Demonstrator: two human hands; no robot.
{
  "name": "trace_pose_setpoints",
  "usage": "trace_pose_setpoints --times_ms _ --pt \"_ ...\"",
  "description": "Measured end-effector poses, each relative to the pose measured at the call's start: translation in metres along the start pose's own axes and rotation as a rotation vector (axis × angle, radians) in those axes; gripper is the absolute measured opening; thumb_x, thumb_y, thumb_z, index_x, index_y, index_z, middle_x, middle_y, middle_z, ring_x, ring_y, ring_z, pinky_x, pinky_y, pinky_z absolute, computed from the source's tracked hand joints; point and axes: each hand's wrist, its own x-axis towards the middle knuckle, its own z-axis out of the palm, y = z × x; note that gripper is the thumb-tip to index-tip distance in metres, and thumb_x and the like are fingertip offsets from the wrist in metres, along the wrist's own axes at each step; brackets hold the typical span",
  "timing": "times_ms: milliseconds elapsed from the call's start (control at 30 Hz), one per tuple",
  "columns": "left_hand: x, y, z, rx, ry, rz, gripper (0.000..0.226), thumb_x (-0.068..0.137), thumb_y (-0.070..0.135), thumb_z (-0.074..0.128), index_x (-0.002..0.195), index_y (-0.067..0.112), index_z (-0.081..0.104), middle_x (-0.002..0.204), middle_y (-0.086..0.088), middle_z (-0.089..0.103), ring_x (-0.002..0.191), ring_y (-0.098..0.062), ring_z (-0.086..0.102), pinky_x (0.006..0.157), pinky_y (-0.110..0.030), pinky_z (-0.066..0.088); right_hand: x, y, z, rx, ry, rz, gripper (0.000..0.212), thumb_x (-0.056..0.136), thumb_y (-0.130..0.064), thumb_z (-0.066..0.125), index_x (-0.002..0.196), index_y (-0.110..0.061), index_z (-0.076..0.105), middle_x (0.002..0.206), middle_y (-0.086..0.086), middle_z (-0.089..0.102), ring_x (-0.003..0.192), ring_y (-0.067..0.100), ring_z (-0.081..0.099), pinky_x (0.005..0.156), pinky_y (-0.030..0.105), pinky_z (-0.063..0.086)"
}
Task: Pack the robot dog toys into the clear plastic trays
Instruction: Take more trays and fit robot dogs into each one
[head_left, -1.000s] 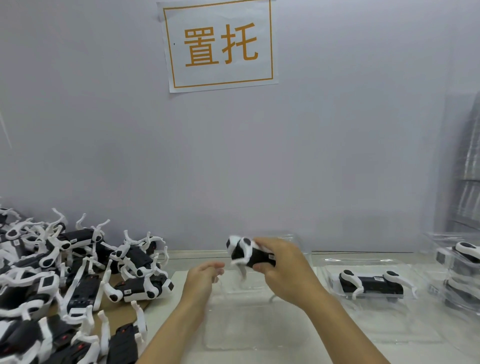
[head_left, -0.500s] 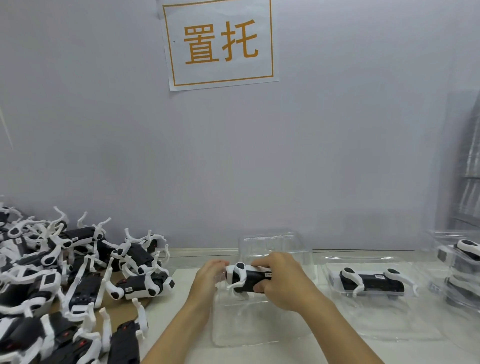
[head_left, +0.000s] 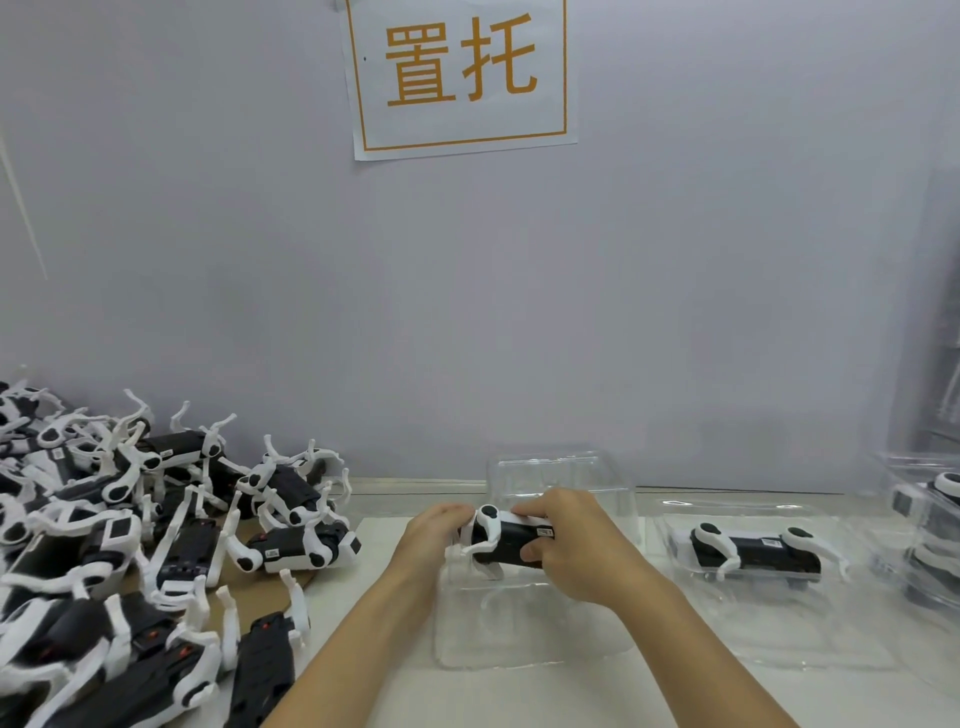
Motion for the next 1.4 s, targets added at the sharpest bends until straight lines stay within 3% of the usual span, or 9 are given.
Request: trace_pose_setpoints --times_ms 167,300,467,633,767,867,1100,1233,1400 --pt "0.005 -0.002 -0.001 0.047 0.040 -0.028 0.014 0.088 0.007 0.063 0.099 0.004 0.071 0.098 -0.017 0.071 0.098 -0.032 0.065 0.092 -0.046 0.050 0.001 -0.001 0.000 -0.044 -0.022 0.018 0.009 0.085 -0.007 0.062 0.088 -0.015 0.067 0.094 0.007 0.063 0.095 0.029 0.056 0.083 0.039 0.050" --pt "0.005 -0.005 -0.002 0.063 0.064 -0.062 0.020 0.085 0.000 0.065 0.098 0.014 0.072 0.100 -0.012 0.072 0.102 -0.031 0.065 0.094 -0.047 0.051 0.001 -0.004 0.002 -0.092 -0.034 0.036 0.012 0.084 -0.008 0.065 0.092 -0.014 0.071 0.098 0.009 0.066 0.096 0.029 0.057 0.079 0.033 0.049" --pt "0.006 -0.007 -0.002 0.023 0.070 -0.083 0.021 0.083 0.002 0.066 0.097 0.016 0.072 0.100 -0.014 0.070 0.099 -0.033 0.065 0.088 -0.047 0.052 0.002 -0.002 0.003 -0.061 -0.019 0.068 0.017 0.084 -0.010 0.067 0.097 -0.018 0.073 0.102 0.006 0.064 0.098 0.030 0.058 0.083 0.041 0.054" --pt "0.005 -0.002 -0.002 0.071 0.070 -0.115 0.025 0.081 -0.004 0.064 0.100 0.012 0.071 0.109 -0.012 0.070 0.107 -0.033 0.065 0.085 -0.042 0.053 0.004 0.001 0.006 -0.045 -0.035 0.079 0.027 0.084 -0.011 0.071 0.108 -0.023 0.074 0.111 0.003 0.064 0.103 0.027 0.060 0.085 0.036 0.054" --pt "0.003 0.005 0.000 0.164 0.078 -0.115 0.031 0.078 -0.012 0.055 0.096 0.010 0.068 0.105 -0.012 0.070 0.087 -0.021 0.061 0.066 -0.029 0.045 0.006 0.004 0.007 -0.041 -0.061 0.088 0.039 0.084 -0.014 0.073 0.121 -0.026 0.069 0.129 -0.001 0.060 0.117 0.021 0.058 0.092 0.031 0.052" --pt "0.000 0.007 0.000 0.178 0.075 -0.108 0.034 0.077 -0.013 0.054 0.096 0.011 0.069 0.105 -0.012 0.070 0.084 -0.018 0.060 0.065 -0.027 0.044 0.007 0.004 0.007 -0.037 -0.067 0.089 0.040 0.084 -0.014 0.072 0.122 -0.026 0.069 0.131 -0.001 0.059 0.118 0.020 0.058 0.093 0.031 0.052" --pt "-0.015 0.018 -0.010 0.429 -0.090 0.140 0.024 0.083 0.009 0.063 0.085 0.030 0.072 0.109 0.001 0.067 0.102 -0.012 0.061 0.080 -0.026 0.042 0.006 0.006 0.006 -0.015 -0.060 0.095 0.041 0.083 -0.013 0.074 0.122 -0.026 0.070 0.126 -0.001 0.060 0.110 0.020 0.060 0.088 0.032 0.053" --pt "-0.025 0.034 -0.022 0.485 -0.379 0.049 0.027 0.073 0.041 0.066 0.097 0.033 0.073 0.097 0.012 0.070 0.099 -0.005 0.059 0.087 -0.025 0.038 0.006 0.007 0.006 0.008 -0.063 0.093 0.042 0.083 -0.012 0.073 0.123 -0.025 0.069 0.127 -0.001 0.060 0.110 0.020 0.060 0.090 0.033 0.053" --pt "-0.027 0.035 -0.026 0.545 -0.463 0.034 0.033 0.075 0.041 0.077 0.106 0.037 0.067 0.085 0.019 0.065 0.095 -0.010 0.054 0.084 -0.025 0.038 0.008 0.009 0.007 0.010 -0.066 0.083 0.043 0.085 -0.013 0.073 0.126 -0.023 0.067 0.133 -0.001 0.059 0.118 0.019 0.058 0.094 0.031 0.051"
